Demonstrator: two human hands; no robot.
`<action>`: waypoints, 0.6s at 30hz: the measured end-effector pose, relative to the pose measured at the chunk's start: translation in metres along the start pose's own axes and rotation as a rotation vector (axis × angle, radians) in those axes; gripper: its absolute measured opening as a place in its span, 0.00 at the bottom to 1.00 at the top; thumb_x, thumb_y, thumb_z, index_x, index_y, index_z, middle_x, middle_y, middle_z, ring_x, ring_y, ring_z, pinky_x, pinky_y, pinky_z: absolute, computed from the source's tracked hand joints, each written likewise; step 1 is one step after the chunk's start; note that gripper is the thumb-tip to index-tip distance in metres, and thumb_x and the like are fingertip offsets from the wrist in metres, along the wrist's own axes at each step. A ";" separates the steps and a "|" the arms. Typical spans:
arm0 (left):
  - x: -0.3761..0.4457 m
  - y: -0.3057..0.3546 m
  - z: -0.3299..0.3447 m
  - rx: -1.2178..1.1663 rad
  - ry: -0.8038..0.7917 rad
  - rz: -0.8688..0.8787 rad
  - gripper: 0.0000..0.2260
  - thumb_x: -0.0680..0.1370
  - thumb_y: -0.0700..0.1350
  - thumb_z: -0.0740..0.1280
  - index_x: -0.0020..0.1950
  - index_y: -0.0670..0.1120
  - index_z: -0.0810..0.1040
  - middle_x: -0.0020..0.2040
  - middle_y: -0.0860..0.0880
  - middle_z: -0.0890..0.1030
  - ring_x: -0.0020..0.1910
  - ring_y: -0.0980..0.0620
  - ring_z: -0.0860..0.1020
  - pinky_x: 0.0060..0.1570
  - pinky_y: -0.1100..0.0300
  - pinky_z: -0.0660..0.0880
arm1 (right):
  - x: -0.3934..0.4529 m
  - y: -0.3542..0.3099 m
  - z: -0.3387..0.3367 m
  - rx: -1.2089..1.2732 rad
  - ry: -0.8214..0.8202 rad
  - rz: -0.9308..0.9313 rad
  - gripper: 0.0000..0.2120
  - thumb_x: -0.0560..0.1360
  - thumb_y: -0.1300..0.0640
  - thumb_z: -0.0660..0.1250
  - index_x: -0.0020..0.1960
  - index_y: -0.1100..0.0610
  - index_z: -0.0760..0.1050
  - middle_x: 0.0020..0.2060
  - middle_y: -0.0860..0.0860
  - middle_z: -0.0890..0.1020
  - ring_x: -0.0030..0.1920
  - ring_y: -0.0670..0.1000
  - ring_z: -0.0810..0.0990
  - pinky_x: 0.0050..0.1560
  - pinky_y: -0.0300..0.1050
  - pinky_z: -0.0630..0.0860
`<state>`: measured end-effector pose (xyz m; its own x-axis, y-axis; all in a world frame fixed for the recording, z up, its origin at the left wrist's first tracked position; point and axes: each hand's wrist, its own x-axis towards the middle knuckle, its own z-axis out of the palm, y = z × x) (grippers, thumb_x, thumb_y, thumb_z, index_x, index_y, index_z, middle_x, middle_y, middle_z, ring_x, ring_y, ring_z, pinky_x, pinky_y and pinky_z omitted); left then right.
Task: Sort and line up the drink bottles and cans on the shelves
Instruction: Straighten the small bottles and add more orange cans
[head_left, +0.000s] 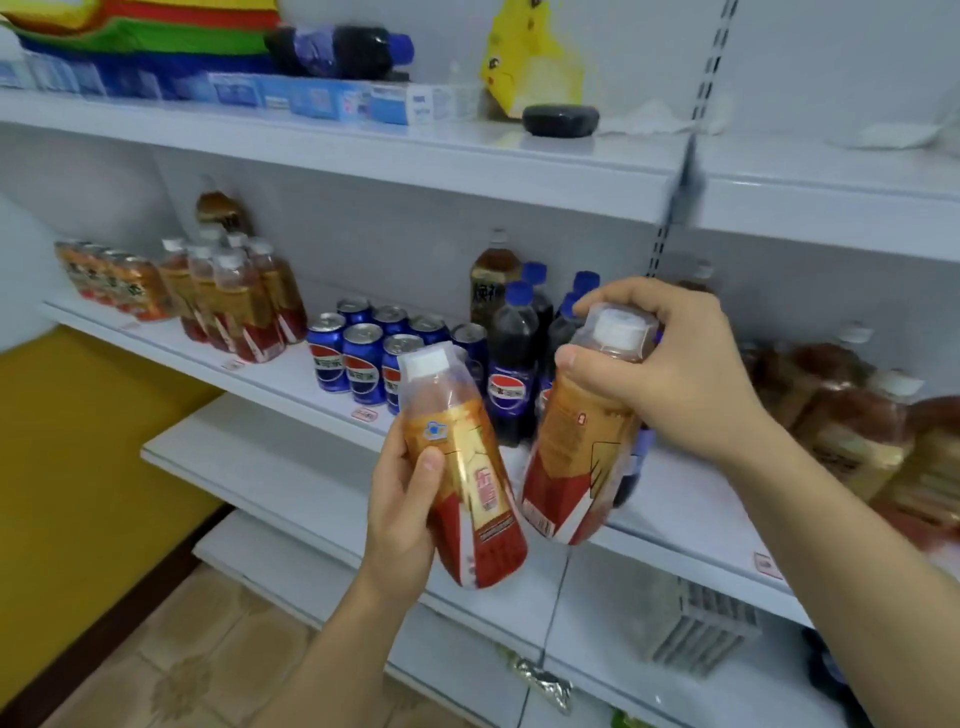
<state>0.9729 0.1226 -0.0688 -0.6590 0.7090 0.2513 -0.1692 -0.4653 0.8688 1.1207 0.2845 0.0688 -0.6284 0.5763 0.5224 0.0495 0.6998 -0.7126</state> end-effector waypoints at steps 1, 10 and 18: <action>0.005 0.006 -0.019 -0.072 0.023 -0.052 0.40 0.69 0.63 0.78 0.73 0.43 0.71 0.58 0.36 0.81 0.52 0.40 0.83 0.50 0.47 0.83 | 0.010 -0.008 0.019 0.085 0.025 0.021 0.14 0.67 0.49 0.80 0.49 0.52 0.82 0.40 0.44 0.85 0.41 0.42 0.83 0.41 0.36 0.78; 0.025 0.049 -0.160 -0.397 0.251 -0.468 0.39 0.69 0.63 0.78 0.71 0.40 0.76 0.56 0.33 0.82 0.44 0.38 0.84 0.47 0.44 0.83 | 0.080 -0.095 0.217 0.490 0.250 0.119 0.11 0.67 0.53 0.77 0.41 0.54 0.76 0.34 0.51 0.81 0.36 0.52 0.82 0.40 0.52 0.81; 0.076 0.076 -0.263 -0.540 0.345 -0.461 0.52 0.51 0.55 0.88 0.72 0.44 0.75 0.59 0.35 0.81 0.47 0.39 0.83 0.44 0.45 0.83 | 0.134 -0.106 0.331 0.510 -0.413 0.109 0.31 0.74 0.61 0.77 0.69 0.45 0.65 0.58 0.47 0.80 0.56 0.46 0.83 0.51 0.46 0.83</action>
<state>0.7178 0.0018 -0.0959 -0.6109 0.7298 -0.3069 -0.7550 -0.4203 0.5034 0.7747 0.1480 0.0593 -0.8915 0.3526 0.2843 -0.1797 0.3009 -0.9366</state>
